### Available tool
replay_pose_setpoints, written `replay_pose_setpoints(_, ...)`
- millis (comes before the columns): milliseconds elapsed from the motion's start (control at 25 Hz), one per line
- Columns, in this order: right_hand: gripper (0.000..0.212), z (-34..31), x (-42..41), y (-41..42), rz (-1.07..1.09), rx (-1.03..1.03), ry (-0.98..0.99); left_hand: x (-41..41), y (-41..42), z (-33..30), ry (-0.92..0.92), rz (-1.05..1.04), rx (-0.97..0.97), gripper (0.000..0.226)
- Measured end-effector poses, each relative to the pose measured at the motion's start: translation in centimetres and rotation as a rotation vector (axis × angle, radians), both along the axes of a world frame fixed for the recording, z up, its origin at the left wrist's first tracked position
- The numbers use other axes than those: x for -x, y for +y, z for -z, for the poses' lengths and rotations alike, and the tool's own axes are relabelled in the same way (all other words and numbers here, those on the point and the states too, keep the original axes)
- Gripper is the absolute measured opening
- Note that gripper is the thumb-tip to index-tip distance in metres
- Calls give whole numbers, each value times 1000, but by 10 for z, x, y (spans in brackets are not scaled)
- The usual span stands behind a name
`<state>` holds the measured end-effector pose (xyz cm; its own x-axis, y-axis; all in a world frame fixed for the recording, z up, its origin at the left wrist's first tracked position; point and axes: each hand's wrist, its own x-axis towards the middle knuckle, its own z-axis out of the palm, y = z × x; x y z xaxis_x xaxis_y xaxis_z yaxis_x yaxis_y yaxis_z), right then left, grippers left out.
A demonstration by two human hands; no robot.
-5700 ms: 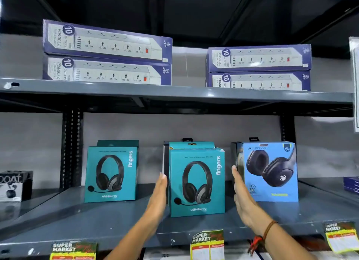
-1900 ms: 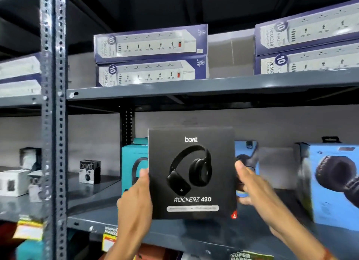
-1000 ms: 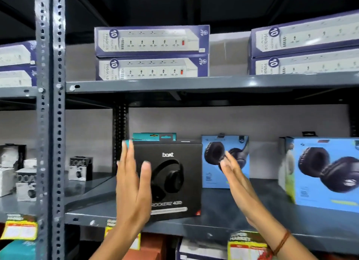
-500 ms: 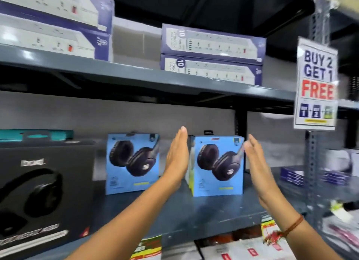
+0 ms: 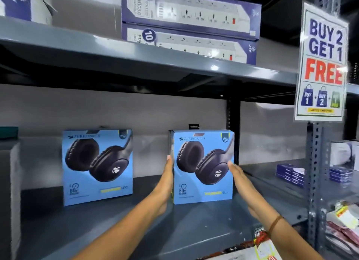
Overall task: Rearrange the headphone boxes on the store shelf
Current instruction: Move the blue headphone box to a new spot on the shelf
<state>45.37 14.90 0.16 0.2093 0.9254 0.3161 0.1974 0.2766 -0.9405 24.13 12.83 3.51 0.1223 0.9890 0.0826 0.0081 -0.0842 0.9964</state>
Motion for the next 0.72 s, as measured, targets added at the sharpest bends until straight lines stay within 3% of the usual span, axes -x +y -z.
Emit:
replay_pose_setpoints(80,66,3,1,0,8,-22,32,2,3,1,5,14,-23,48)
replay_pose_setpoints(200,81,1,3,-7,24,-57,30,18,7,-5,53,-36,-112,53)
replay_pose_setpoints(360,57,-31,12,-50,26,-137,11,59,-12,-28,71,-82,-186,79)
replay_pose_setpoints(480,62,-54,23,-85,4,-234,14,87,-39,-48,98,-97,-244,96)
replay_pose_setpoints(720,62,-66,60,-107,-57,-252,17,114,-67,-47,118,-147,-230,90)
